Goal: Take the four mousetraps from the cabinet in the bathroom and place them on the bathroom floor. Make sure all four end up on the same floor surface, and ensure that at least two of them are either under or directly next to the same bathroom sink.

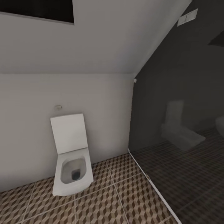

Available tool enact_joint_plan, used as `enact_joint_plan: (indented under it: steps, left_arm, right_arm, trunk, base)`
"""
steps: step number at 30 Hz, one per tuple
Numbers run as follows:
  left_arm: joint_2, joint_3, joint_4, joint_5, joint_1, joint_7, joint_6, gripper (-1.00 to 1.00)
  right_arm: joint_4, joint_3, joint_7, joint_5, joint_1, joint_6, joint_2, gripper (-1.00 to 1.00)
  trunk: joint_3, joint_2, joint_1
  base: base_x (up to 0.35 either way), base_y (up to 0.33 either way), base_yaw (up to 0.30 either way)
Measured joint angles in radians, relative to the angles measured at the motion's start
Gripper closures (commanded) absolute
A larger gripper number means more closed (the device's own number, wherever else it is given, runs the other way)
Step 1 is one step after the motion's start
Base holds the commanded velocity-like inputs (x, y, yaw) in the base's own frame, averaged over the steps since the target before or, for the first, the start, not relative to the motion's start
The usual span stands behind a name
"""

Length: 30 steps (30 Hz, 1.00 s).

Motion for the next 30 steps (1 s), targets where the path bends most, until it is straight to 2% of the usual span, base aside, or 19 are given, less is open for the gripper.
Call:
enact_joint_plan:
  steps: [30]
  left_arm:
    - [-0.002,-0.003,-0.001,0.000,0.000,0.001,0.000,-1.00]
  right_arm:
    - [0.000,0.000,0.000,-0.002,0.000,0.001,0.000,-1.00]
  trunk:
    - [0.000,0.000,0.000]
  base:
    - [0.000,0.000,-0.296]
